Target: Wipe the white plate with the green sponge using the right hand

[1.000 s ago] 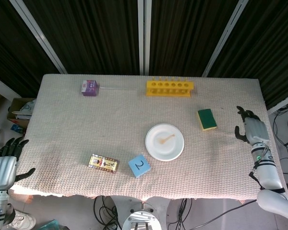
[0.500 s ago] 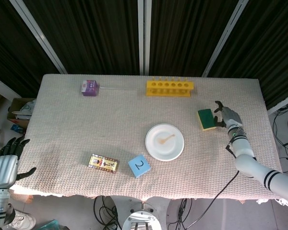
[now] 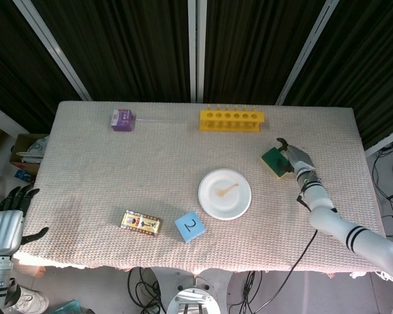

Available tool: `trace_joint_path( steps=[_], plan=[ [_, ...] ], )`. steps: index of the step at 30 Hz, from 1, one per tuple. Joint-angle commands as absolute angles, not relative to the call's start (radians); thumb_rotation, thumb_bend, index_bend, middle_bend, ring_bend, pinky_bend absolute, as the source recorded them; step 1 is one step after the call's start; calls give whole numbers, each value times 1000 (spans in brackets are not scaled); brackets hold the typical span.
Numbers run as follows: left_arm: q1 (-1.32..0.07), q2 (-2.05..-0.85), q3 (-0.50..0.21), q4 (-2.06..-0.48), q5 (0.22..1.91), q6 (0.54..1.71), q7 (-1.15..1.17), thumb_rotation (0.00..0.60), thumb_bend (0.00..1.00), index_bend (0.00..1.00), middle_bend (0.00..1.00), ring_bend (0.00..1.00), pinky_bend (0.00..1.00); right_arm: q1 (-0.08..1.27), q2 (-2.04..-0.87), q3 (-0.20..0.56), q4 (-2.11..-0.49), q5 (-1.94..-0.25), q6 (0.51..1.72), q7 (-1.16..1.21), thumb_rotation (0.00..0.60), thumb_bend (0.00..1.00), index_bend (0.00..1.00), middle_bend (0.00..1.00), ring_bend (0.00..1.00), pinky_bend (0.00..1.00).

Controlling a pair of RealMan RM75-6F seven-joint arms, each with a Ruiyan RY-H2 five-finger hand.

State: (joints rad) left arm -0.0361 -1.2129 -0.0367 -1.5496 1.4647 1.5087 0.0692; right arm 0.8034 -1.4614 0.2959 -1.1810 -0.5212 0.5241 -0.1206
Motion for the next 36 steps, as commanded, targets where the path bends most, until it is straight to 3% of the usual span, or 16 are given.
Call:
trace_joint_path(
  steps=[1,8,14,18,24,30,36],
  plan=[
    [-38,-1216,-36,-1549,1468,1507,69,600,0,154,99,85,218,805,-1454,313,-1236,-595,517,-79,600,580,0,201,113,137],
    [-36,-1222,-32,-1541,1469,1507,60,600,0,155,99,85,218,826,-1436,279,-1332,-696,524,-84,600,510,0,189,113,119],
    [-26,-1222,-29,-1527,1474,1522,41,600,0,154,99,85,218,813,-1405,214,-1380,-803,735,-222,600,136,0,107,68,59],
    [-19,-1226,-25,-1519,1477,1528,27,600,0,154,100,85,218,805,-1386,165,-1423,-832,857,-361,600,14,0,79,37,35],
    [-12,-1235,-19,-1509,1483,1532,12,600,0,154,99,85,218,815,-1387,133,-1437,-718,926,-540,600,0,0,138,38,36],
    [-6,-1238,-18,-1502,1485,1540,3,600,0,154,98,85,218,842,-1459,142,-1364,-606,904,-593,600,0,66,207,39,37],
    [-1,-1244,-23,-1487,1486,1552,-5,600,0,154,96,85,218,878,-1527,147,-1296,-585,888,-633,600,2,105,210,39,36]
  ],
)
